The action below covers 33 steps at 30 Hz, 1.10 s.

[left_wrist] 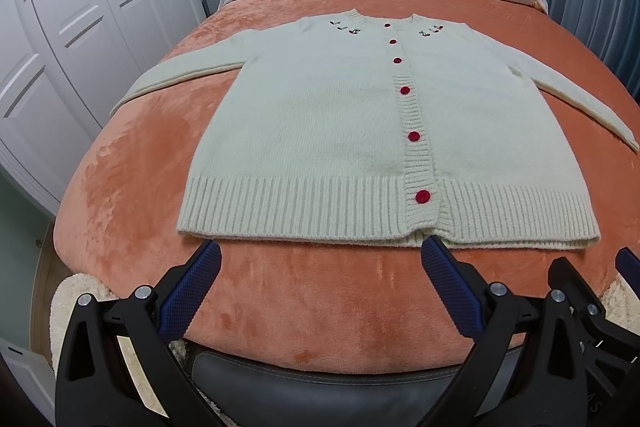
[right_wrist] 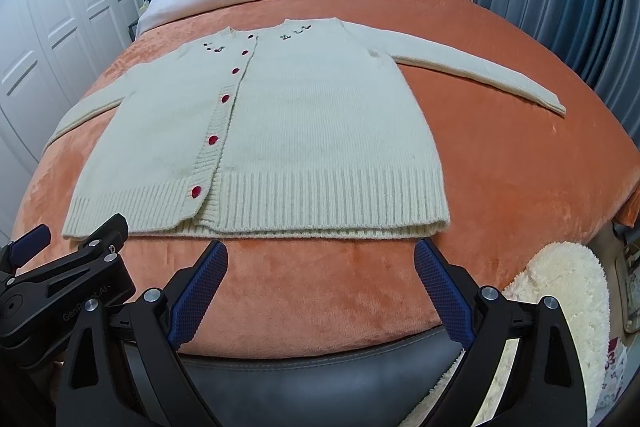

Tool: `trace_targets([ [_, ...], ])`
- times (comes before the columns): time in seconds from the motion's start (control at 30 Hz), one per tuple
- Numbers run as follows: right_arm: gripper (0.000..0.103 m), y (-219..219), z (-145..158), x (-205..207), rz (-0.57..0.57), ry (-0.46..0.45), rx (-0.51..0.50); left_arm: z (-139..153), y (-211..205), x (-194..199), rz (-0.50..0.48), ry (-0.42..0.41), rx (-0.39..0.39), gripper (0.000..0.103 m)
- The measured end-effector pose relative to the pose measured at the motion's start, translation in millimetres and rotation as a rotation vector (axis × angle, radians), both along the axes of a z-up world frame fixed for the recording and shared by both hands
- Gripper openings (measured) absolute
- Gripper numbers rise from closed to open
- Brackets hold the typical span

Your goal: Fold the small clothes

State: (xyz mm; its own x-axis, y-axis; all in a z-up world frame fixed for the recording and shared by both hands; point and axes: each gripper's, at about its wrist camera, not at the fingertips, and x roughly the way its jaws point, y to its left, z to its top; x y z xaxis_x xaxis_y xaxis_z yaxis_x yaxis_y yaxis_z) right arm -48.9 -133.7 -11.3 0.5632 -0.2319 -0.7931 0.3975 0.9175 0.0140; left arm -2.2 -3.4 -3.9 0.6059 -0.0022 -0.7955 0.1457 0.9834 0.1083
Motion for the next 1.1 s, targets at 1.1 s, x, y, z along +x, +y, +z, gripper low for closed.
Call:
trace_targets([
  [1.1, 0.093, 0.0, -3.7, -0.9, -0.002, 0.006, 0.005, -5.0, 1.9, -1.0, 0.002, 0.003, 0.006, 0.098],
])
